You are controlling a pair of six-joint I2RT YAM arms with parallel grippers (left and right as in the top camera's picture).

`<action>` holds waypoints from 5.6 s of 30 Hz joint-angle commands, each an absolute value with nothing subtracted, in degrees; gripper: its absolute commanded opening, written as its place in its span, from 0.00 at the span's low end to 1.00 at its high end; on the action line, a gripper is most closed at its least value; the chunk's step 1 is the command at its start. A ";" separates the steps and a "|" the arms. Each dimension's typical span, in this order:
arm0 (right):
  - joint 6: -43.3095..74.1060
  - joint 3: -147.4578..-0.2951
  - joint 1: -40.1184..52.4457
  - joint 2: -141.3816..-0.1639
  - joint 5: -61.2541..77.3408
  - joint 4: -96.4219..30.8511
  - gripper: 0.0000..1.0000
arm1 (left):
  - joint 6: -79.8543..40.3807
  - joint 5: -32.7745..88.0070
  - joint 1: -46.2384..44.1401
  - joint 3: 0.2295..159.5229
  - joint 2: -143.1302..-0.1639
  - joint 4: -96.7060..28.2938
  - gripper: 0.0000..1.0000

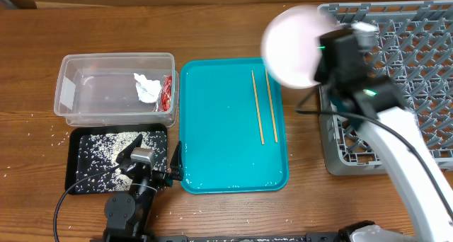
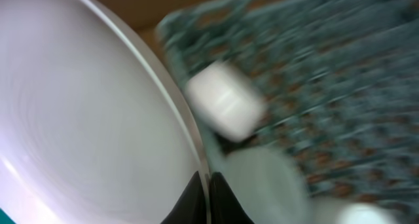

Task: Sort waste into correct bins and load items into the dishwasher
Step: 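Lift the white plate and stand it in the dish rack, then grasp one wooden chopstick on the teal tray with the right gripper, then place the chopstick into the dish rack, then grasp the second wooden chopstick with the right gripper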

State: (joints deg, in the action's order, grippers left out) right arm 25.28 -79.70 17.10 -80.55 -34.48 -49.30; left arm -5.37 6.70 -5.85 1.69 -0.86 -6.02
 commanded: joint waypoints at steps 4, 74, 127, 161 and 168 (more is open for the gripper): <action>17.15 -80.51 7.57 -81.19 -65.39 -44.47 0.04 | -4.25 7.07 -5.15 1.28 -0.25 -5.89 1.00; 9.21 -79.15 28.08 -113.95 0.71 -46.94 0.27 | -4.25 7.07 -5.15 1.28 -0.25 -5.89 1.00; 0.95 -84.18 -9.89 -83.66 -3.51 -57.41 0.04 | -4.25 7.07 -5.15 1.28 -0.25 -5.89 1.00; 24.27 -83.55 -30.20 -88.33 -15.90 -60.07 0.04 | -4.25 7.07 -5.15 1.28 -0.25 -5.89 1.00; 24.27 -83.50 -33.78 -93.12 -10.24 -63.81 0.04 | -4.25 7.07 -5.15 1.28 -0.25 -5.89 1.00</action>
State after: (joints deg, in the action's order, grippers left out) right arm 22.96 -83.61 -33.47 -91.50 -12.40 -63.42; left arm -5.37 6.70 -5.85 1.63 -0.84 -5.98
